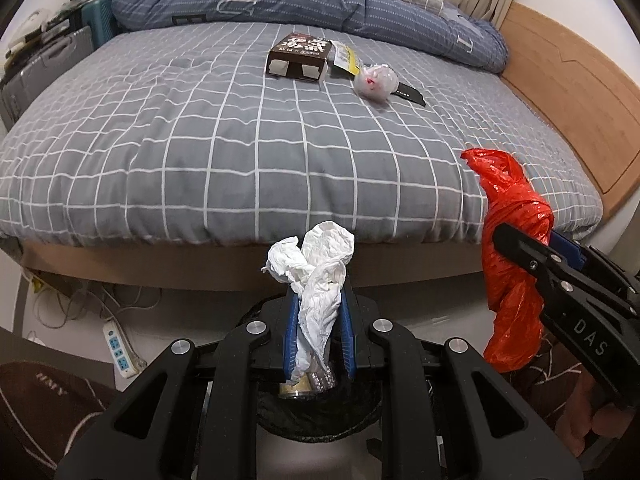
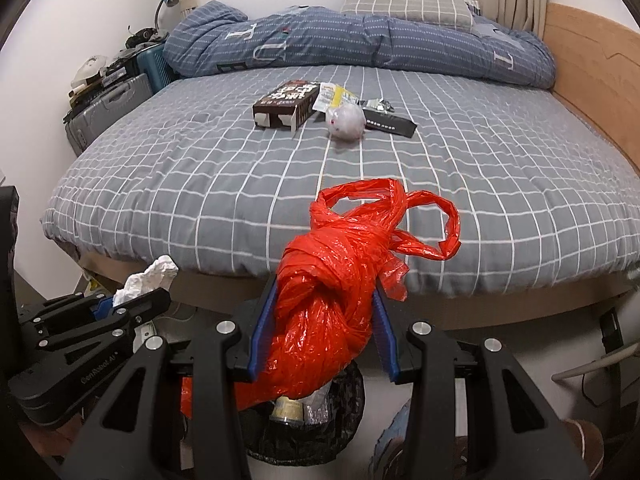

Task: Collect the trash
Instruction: 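Carry the white tissue and red bag down over the trash bin, then open the left tool over the bin while the right tool releases the red bag, then raise both tools back over the bed toward the brown box and clear bag, then grasp the brown snack box with the left tool while the right tool grasps the clear bag, then lift the brown snack box and clear plastic bag off the bed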

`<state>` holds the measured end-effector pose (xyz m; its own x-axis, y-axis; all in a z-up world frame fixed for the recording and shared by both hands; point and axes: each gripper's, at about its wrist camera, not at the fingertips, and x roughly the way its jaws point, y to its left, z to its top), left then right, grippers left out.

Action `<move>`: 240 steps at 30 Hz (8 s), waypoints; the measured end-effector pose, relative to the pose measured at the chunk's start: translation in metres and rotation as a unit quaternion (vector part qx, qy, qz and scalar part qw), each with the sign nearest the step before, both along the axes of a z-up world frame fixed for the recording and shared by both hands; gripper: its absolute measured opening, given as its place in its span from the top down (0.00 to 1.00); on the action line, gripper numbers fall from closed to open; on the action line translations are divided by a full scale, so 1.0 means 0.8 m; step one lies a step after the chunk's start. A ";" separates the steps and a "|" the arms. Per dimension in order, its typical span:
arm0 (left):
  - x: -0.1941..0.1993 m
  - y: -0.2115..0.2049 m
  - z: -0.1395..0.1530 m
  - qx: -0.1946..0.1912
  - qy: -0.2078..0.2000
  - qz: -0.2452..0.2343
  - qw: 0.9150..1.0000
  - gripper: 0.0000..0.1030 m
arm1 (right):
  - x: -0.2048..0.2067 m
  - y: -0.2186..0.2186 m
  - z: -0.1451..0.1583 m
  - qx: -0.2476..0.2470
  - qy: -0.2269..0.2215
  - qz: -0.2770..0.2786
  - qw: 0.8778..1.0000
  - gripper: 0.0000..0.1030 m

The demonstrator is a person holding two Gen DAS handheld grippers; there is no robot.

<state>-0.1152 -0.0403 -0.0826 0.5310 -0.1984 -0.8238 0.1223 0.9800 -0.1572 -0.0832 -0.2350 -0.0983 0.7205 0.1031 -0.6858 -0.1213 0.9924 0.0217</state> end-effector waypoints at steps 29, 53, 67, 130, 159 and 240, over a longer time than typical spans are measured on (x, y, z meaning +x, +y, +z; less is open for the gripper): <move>-0.008 -0.005 -0.100 0.016 0.077 -0.011 0.997 0.84 | 0.015 0.002 -0.116 -0.016 0.117 0.002 0.993 0.60; 0.020 -0.035 -0.153 0.043 0.097 -0.033 0.994 0.30 | 0.034 -0.028 -0.158 -0.006 0.153 -0.022 0.988 0.60; 0.015 0.038 -0.162 0.065 0.087 0.020 0.994 0.07 | 0.049 0.027 -0.181 -0.025 0.174 0.010 0.984 0.59; 0.144 0.022 0.011 0.050 -0.070 0.021 0.996 0.06 | 0.139 -0.010 0.007 -0.040 -0.066 -0.049 0.996 0.07; 0.365 0.010 0.014 0.037 -0.079 -0.003 0.996 0.06 | 0.304 -0.015 0.021 -0.039 -0.066 -0.041 0.996 0.09; 0.398 0.033 0.046 0.017 -0.098 0.041 0.994 0.12 | 0.332 0.006 0.052 0.005 -0.062 0.013 0.998 0.59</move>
<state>0.2030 -0.0137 -0.0460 0.6948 -0.1215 -0.7088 0.0667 0.9923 -0.1047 0.1823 -0.2304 -0.0569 0.7966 0.1287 -0.5906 -0.1492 0.9887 0.0141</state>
